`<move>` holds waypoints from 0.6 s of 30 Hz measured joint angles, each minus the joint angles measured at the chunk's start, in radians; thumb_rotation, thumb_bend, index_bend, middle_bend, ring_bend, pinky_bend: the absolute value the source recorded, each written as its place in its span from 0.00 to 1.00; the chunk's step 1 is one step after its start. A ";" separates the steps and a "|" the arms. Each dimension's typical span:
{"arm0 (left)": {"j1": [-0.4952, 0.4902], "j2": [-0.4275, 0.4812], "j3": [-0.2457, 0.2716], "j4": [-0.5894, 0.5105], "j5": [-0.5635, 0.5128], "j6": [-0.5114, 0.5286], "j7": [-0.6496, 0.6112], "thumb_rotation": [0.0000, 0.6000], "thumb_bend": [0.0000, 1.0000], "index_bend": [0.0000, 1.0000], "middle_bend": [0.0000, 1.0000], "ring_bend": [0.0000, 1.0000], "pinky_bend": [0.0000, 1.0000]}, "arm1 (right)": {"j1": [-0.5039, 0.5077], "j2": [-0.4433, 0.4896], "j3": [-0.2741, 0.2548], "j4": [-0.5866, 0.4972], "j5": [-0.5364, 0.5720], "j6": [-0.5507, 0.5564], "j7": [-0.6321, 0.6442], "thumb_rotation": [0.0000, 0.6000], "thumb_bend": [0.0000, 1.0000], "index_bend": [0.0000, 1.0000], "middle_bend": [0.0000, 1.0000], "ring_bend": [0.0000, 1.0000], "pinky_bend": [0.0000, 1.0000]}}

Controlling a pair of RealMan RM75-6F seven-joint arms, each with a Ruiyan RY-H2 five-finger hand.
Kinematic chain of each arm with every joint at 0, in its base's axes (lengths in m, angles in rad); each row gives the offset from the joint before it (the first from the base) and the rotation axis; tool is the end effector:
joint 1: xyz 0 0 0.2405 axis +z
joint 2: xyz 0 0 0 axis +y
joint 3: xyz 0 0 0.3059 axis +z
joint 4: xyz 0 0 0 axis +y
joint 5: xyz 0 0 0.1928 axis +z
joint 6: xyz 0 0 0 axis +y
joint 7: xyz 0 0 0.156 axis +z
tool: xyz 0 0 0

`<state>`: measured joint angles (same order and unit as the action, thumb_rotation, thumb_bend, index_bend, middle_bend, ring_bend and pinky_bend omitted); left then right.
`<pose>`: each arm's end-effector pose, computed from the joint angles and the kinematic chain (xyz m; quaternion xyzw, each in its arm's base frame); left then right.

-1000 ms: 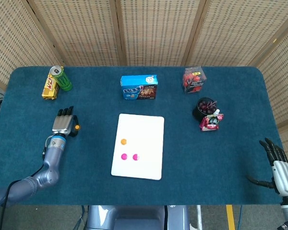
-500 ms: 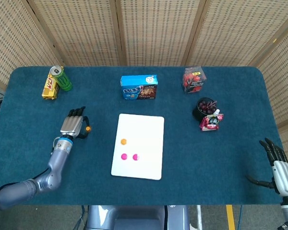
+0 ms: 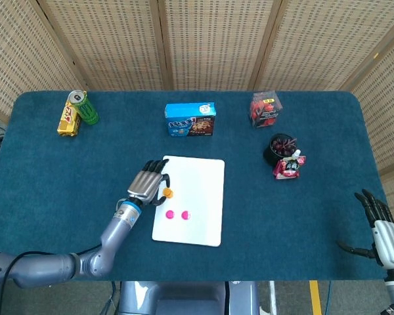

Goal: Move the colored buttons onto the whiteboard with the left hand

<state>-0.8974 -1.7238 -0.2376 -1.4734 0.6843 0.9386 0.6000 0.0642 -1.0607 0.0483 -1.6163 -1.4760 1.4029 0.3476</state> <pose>-0.1310 0.3917 -0.0700 -0.7352 -0.4530 -0.3134 0.3951 -0.3630 -0.1872 0.2074 0.5264 -0.5059 0.4370 0.5253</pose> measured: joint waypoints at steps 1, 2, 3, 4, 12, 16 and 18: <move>-0.012 -0.021 -0.003 0.014 -0.019 0.002 0.010 1.00 0.34 0.52 0.00 0.00 0.00 | 0.000 0.000 0.000 0.001 -0.001 0.000 0.001 1.00 0.04 0.00 0.00 0.00 0.00; -0.021 -0.035 -0.006 0.023 -0.033 0.003 0.016 1.00 0.34 0.52 0.00 0.00 0.00 | 0.000 0.001 0.000 0.001 -0.001 0.000 0.002 1.00 0.04 0.00 0.00 0.00 0.00; -0.031 -0.050 -0.010 0.036 -0.050 0.004 0.023 1.00 0.34 0.52 0.00 0.00 0.00 | 0.001 0.001 -0.001 0.002 -0.002 0.000 0.002 1.00 0.04 0.00 0.00 0.00 0.00; -0.038 -0.061 -0.012 0.045 -0.062 0.005 0.027 1.00 0.34 0.52 0.00 0.00 0.00 | 0.001 0.001 -0.001 0.002 -0.002 -0.001 0.002 1.00 0.04 0.00 0.00 0.00 0.00; -0.082 -0.124 -0.029 0.123 -0.117 0.012 0.055 1.00 0.34 0.52 0.00 0.00 0.00 | 0.001 0.002 -0.001 0.001 0.000 -0.003 0.008 1.00 0.04 0.00 0.00 0.00 0.00; -0.088 -0.133 -0.030 0.135 -0.124 0.007 0.053 1.00 0.34 0.52 0.00 0.00 0.00 | 0.001 0.002 -0.001 0.000 0.000 -0.003 0.008 1.00 0.04 0.00 0.00 0.00 0.00; -0.090 -0.135 -0.030 0.138 -0.126 0.003 0.050 1.00 0.34 0.52 0.00 0.00 0.00 | 0.001 0.002 -0.001 0.000 0.000 -0.003 0.008 1.00 0.04 0.00 0.00 0.00 0.00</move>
<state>-0.9874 -1.8590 -0.2672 -1.3358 0.5580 0.9412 0.6499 0.0656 -1.0584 0.0473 -1.6159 -1.4761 1.3998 0.3559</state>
